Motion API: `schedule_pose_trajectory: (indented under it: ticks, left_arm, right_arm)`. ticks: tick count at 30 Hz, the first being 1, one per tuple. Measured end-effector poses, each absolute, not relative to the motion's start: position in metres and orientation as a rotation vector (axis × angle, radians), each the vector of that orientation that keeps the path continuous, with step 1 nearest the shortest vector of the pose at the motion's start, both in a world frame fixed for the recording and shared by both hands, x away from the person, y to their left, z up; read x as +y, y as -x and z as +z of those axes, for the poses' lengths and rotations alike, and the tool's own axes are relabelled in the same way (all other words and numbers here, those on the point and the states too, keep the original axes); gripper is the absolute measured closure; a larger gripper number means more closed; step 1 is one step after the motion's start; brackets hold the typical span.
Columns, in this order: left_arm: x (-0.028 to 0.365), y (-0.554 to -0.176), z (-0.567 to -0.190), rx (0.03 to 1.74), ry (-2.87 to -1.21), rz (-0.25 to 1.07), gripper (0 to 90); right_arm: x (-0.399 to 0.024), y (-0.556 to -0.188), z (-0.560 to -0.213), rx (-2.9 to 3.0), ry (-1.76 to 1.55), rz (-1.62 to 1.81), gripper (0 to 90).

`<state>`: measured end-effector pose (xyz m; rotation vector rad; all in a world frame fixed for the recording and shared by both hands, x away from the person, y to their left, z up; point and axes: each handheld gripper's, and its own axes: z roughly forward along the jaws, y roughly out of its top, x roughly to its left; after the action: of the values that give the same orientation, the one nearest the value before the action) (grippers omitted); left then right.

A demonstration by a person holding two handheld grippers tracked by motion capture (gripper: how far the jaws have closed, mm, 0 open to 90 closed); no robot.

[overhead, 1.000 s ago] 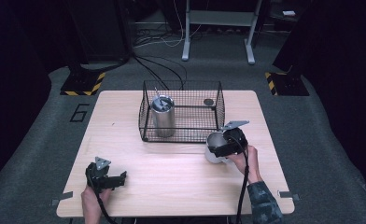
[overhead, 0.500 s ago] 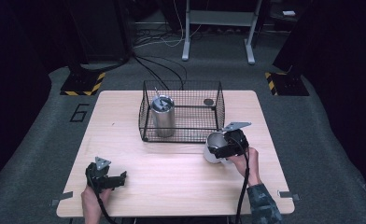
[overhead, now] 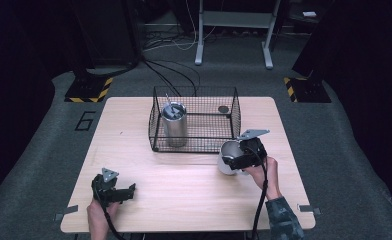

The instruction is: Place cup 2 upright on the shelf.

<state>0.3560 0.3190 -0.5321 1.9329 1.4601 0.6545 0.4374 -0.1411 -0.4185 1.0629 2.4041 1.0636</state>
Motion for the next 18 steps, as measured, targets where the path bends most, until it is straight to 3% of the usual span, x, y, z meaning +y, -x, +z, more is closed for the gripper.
schedule_pose_trajectory:
  ticks: [18]
  left_arm:
    - [0.319,-0.356,-0.532,1.463,-1.935,0.648,1.8]
  right_arm:
    - [-0.133,-0.436,-0.392,2.409,-0.994,1.079,5.5]
